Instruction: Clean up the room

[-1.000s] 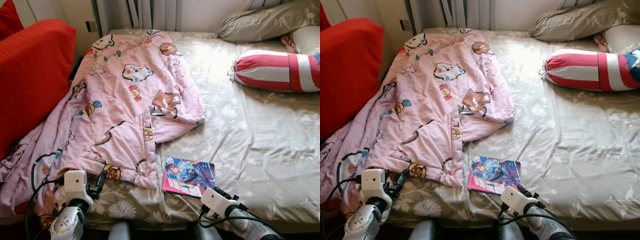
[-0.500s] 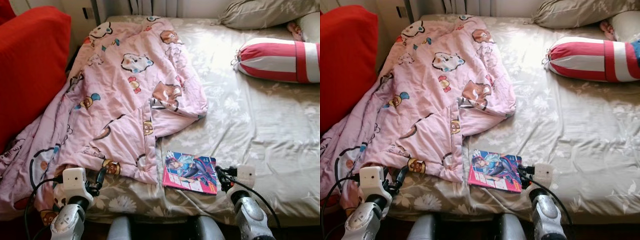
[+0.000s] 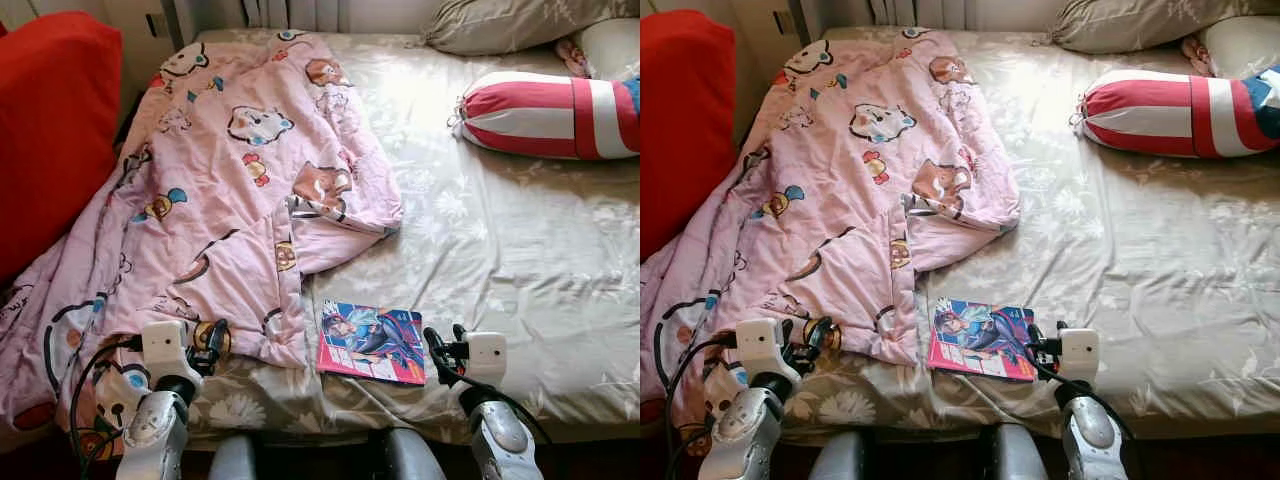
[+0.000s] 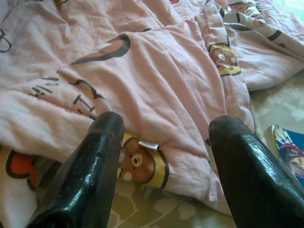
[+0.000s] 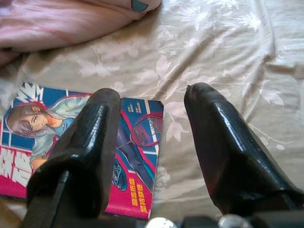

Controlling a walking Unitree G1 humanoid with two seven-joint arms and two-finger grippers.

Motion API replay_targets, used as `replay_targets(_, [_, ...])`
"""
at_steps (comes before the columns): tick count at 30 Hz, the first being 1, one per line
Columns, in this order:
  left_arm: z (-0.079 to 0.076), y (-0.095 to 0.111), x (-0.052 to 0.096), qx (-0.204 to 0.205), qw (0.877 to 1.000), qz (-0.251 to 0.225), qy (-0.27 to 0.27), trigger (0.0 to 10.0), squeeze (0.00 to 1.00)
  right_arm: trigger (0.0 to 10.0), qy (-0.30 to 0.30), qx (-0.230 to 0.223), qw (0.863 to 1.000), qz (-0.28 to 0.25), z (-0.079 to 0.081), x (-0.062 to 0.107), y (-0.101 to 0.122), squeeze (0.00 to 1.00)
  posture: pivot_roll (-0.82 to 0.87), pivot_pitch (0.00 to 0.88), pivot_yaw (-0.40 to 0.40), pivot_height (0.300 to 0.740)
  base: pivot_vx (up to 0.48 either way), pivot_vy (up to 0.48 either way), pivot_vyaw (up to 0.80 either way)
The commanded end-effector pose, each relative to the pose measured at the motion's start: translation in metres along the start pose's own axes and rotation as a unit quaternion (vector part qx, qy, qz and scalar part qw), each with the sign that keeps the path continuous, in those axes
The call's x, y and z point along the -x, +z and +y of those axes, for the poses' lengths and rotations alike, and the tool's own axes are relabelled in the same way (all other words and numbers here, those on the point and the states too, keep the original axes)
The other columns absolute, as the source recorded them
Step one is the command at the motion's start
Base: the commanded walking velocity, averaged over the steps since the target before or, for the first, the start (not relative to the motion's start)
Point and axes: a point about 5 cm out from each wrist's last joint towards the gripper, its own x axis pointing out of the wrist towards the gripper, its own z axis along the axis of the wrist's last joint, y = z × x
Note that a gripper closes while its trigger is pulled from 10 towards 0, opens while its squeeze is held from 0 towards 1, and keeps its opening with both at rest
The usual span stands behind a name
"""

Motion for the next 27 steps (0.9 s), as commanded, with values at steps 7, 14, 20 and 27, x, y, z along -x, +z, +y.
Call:
replay_targets(7, [0.011, -0.008, 0.007, -0.006, 1.0, 0.016, 0.018, 10.0, 0.0, 10.0, 0.0, 0.006, 0.999, 0.05, 0.0, 0.002, -0.014, 0.0, 0.12, 0.176, -0.059, 0.616, 0.0, 0.0, 0.0])
replay_targets(14, [0.012, -0.01, 0.01, -0.008, 1.0, 0.019, 0.017, 10.0, 0.0, 10.0, 0.055, 0.059, 0.992, 0.099, 0.014, 0.002, -0.025, 0.0, 0.13, 0.178, -0.06, 0.601, 0.0, 0.0, 0.0])
replay_targets(20, [0.012, -0.009, 0.008, -0.008, 1.0, 0.016, 0.018, 10.0, 0.0, 10.0, 0.069, 0.086, 0.988, 0.109, 0.018, -0.002, -0.023, 0.0, 0.14, 0.181, -0.063, 0.596, 0.0, 0.0, 0.0])
replay_targets(27, [0.015, -0.009, 0.011, -0.009, 1.0, 0.017, 0.021, 10.0, 0.0, 10.0, 0.111, 0.249, 0.952, 0.14, 0.025, -0.013, -0.019, 0.0, 0.16, 0.183, -0.064, 0.596, 0.0, 0.0, 0.0])
